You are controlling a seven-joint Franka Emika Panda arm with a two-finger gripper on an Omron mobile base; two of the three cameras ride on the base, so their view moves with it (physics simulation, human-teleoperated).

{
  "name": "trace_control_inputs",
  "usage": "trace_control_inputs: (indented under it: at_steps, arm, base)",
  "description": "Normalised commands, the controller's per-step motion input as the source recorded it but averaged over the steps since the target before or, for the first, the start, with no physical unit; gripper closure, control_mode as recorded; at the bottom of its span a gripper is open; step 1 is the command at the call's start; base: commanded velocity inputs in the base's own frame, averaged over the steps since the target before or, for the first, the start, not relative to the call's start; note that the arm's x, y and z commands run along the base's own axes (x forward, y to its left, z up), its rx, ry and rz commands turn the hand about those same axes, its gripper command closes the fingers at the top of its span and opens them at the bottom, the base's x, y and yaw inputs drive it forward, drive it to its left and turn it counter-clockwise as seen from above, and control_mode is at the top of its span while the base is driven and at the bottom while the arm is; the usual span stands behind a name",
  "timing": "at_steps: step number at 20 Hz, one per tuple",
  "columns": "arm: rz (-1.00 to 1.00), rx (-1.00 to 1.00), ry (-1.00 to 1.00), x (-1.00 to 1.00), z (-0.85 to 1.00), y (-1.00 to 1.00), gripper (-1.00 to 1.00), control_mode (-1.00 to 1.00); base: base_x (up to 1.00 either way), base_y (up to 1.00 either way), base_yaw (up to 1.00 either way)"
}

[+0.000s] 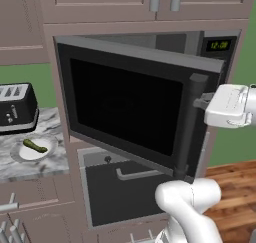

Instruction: Pick the squash from the counter and place it in the microwave. Then turn on the microwave.

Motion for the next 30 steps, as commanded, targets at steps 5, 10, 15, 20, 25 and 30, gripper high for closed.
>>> trace_control_inputs:
  at_steps: [5, 10, 15, 20, 25, 30]
  arm:
    - [0.0, 0.0, 0.0, 0.0, 0.0, 0.0, -1.0, -1.0]
    - [0.0, 0.0, 0.0, -0.03, 0.0, 0.0, -1.0, -1.0]
    - [0.0, 0.0, 0.0, -0.24, 0.0, 0.0, -1.0, -1.0]
    - [-0.01, 0.0, -0.05, -0.36, 0.0, -0.06, -1.0, -1.0]
    - [0.0, 0.0, -0.04, -0.3, 0.0, -0.41, -1.0, -1.0]
    - [0.1, 0.01, -0.01, -0.11, 0.0, -0.7, -1.0, -1.0]
  base:
    - [0.0, 0.0, 0.0]
    - [0.0, 0.0, 0.0]
    - [0.0, 0.0, 0.0]
    - [0.0, 0.0, 0.0]
    - [0.0, 0.0, 0.0]
    - [0.0, 0.0, 0.0]
